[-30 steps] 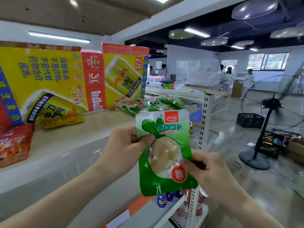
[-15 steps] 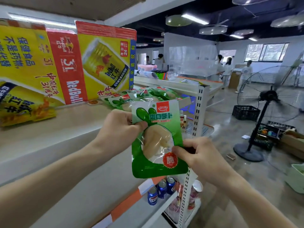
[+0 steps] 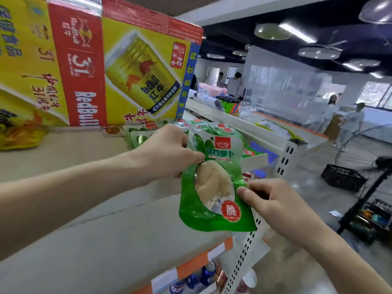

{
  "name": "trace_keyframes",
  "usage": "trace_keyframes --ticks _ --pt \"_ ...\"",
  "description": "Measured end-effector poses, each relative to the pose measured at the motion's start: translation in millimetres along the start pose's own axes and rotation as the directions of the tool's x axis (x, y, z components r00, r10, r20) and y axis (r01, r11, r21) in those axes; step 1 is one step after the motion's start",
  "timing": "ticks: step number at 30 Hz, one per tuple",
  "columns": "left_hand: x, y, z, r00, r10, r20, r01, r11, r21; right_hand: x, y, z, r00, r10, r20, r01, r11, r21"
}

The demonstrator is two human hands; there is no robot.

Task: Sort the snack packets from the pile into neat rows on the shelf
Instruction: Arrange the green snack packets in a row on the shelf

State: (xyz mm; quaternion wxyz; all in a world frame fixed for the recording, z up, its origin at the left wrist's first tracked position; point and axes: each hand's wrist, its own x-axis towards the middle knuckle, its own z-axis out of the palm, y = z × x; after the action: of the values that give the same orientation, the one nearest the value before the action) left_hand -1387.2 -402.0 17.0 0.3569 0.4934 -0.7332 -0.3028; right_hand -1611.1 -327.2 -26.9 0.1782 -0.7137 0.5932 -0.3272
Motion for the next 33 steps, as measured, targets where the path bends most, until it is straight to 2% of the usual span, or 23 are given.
trace_keyframes --ticks 4,11,14,17,20,24,26,29,33 --pt "35 5 -1 0.997 0.039 -0.065 -0.04 0.999 -0.014 36 0 -20 0.995 -0.075 -0.067 0.069 0.994 -0.088" --pt "97 -3 3 0.959 0.0 -0.282 0.01 0.999 0.036 124 13 -27 0.973 -0.213 -0.093 0.174 0.931 -0.321" --pt "111 -10 11 0.931 -0.033 -0.363 0.073 0.993 0.095 158 28 -18 0.961 -0.266 -0.078 0.212 0.887 -0.41" --pt "113 -19 23 0.909 -0.028 -0.416 0.119 0.974 0.194 175 39 -10 0.951 -0.309 -0.002 0.273 0.843 -0.464" --pt "113 -32 32 0.931 0.029 -0.363 0.078 0.958 0.276 175 48 -6 0.943 -0.329 0.056 0.303 0.777 -0.552" --pt "110 -38 38 0.944 0.149 -0.294 0.009 0.879 0.477 176 54 -15 0.926 -0.36 0.113 0.347 0.693 -0.632" --pt "107 -37 41 0.937 0.173 -0.303 -0.004 0.874 0.486 178 60 -17 0.906 -0.41 0.108 0.391 0.709 -0.587" --pt "104 -32 48 0.929 0.214 -0.303 -0.036 0.865 0.501 181 71 -13 0.818 -0.572 0.055 0.521 0.698 -0.491" --pt "105 -34 52 0.943 0.266 -0.199 -0.085 0.772 0.63 185 80 -8 0.795 -0.586 0.159 0.595 0.7 -0.395"
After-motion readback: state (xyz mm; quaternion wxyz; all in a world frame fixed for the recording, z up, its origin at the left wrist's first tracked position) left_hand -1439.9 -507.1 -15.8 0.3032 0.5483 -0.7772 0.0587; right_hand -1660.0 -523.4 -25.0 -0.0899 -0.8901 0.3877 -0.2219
